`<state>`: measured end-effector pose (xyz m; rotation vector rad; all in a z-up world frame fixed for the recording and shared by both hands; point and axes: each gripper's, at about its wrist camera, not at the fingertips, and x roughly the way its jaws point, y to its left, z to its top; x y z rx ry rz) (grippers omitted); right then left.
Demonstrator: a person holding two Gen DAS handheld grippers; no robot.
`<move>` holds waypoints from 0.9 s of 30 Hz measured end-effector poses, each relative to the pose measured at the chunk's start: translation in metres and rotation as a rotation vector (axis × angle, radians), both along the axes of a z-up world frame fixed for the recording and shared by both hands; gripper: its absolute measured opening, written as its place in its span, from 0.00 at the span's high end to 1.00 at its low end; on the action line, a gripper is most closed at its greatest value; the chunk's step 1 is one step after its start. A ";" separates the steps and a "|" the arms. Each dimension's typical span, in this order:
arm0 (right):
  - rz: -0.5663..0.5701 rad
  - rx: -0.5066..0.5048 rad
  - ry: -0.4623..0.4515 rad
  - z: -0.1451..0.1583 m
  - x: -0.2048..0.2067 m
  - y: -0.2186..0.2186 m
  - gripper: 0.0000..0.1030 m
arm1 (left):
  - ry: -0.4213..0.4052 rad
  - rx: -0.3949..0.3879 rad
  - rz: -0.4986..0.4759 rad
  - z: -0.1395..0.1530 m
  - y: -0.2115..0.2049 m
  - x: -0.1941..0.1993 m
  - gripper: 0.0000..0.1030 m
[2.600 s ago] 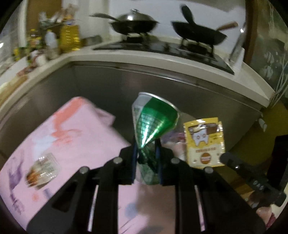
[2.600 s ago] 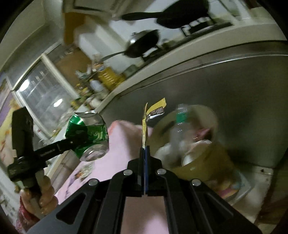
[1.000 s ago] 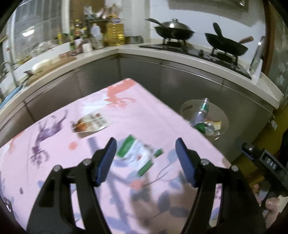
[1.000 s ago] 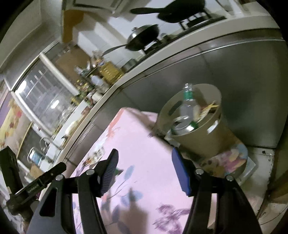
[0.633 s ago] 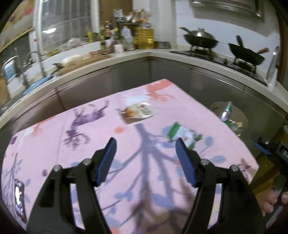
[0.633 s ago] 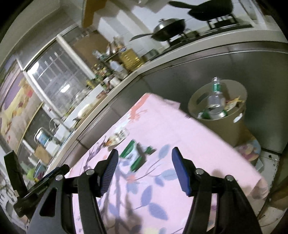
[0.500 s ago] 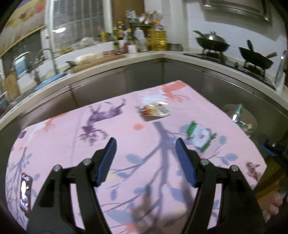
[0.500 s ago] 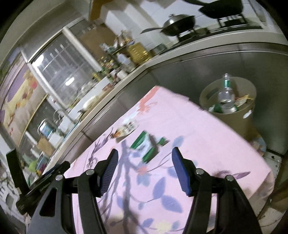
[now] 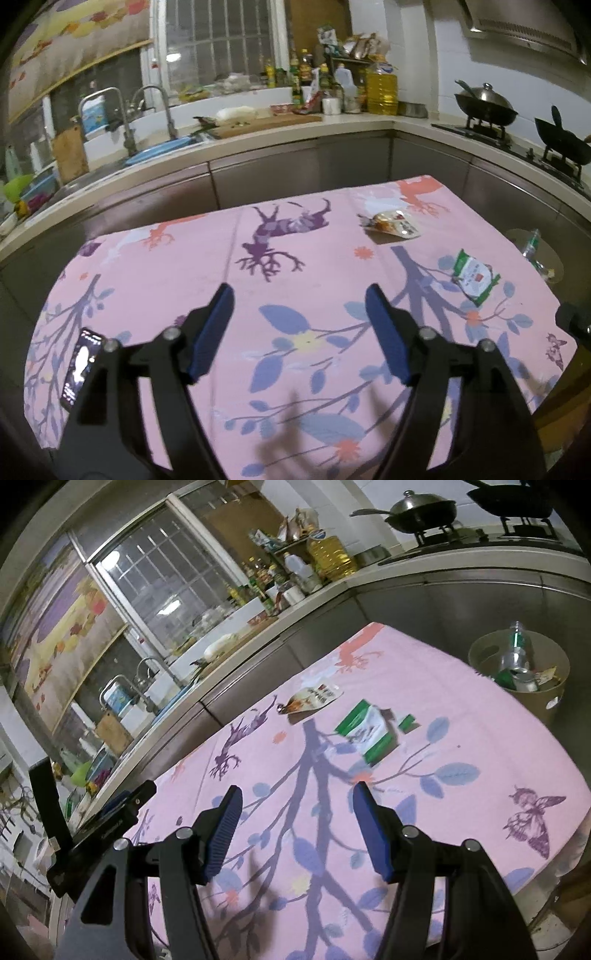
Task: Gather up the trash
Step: 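Return both tools to the table over the remaining packets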
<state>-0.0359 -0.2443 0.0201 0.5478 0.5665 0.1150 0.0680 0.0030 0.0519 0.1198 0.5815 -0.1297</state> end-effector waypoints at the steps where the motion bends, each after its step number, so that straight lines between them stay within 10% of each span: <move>1: 0.008 -0.002 0.004 -0.001 0.001 0.004 0.42 | -0.004 0.002 0.006 0.000 0.003 0.000 0.30; 19: 0.096 -0.003 0.088 -0.018 0.016 0.034 0.41 | 0.022 -0.015 0.078 -0.011 0.036 0.006 0.26; 27: 0.089 -0.011 0.108 -0.023 0.015 0.038 0.28 | 0.200 -0.116 0.066 -0.036 0.044 0.019 0.18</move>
